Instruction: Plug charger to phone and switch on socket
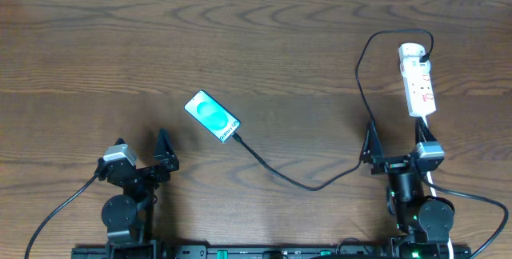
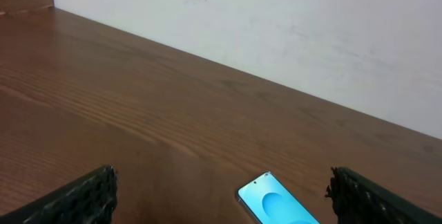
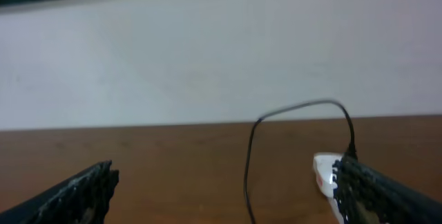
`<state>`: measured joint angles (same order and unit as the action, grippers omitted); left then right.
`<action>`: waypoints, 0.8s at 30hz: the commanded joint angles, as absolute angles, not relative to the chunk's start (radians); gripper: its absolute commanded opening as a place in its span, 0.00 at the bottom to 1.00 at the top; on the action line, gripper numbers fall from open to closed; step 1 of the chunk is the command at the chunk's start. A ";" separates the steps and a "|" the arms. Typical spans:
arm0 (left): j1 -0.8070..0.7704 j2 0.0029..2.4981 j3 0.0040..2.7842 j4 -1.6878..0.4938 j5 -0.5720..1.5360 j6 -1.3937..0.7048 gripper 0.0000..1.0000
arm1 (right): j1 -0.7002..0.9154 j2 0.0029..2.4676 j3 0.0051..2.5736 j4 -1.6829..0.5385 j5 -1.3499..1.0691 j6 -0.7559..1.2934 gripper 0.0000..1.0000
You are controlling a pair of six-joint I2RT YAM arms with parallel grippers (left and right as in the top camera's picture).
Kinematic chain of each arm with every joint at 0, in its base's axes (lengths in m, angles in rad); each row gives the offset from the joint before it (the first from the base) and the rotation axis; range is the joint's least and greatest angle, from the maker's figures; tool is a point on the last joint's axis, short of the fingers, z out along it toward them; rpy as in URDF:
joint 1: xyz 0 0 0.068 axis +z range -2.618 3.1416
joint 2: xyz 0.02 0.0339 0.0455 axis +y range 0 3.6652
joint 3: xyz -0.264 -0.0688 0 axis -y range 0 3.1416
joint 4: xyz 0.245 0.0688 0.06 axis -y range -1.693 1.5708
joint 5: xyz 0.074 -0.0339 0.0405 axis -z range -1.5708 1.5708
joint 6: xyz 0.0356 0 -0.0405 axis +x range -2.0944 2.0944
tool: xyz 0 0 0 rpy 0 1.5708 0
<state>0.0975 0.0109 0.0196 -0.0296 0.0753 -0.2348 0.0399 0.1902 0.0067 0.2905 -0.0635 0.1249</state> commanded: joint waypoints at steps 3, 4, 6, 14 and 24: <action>0.102 0.004 0.004 -0.066 0.087 -0.225 0.98 | 0.047 0.165 0.005 0.167 -0.062 0.119 0.99; 0.102 0.004 0.004 -0.066 0.087 -0.225 0.98 | 0.047 0.161 0.005 0.134 -0.062 0.118 0.99; 0.102 0.004 0.004 -0.066 0.087 -0.225 0.98 | 0.047 0.155 0.005 0.069 -0.062 0.119 0.99; 0.102 0.004 0.004 -0.066 0.087 -0.225 0.98 | 0.047 0.135 0.005 -0.073 -0.061 0.118 0.99; 0.102 0.004 0.004 -0.066 0.087 -0.225 0.98 | 0.047 0.135 0.005 -0.072 -0.061 0.118 0.99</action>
<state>0.0975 0.0109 0.0196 -0.0292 0.0753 -0.2348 0.0399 0.1425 0.0067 -0.0669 -0.0635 0.1249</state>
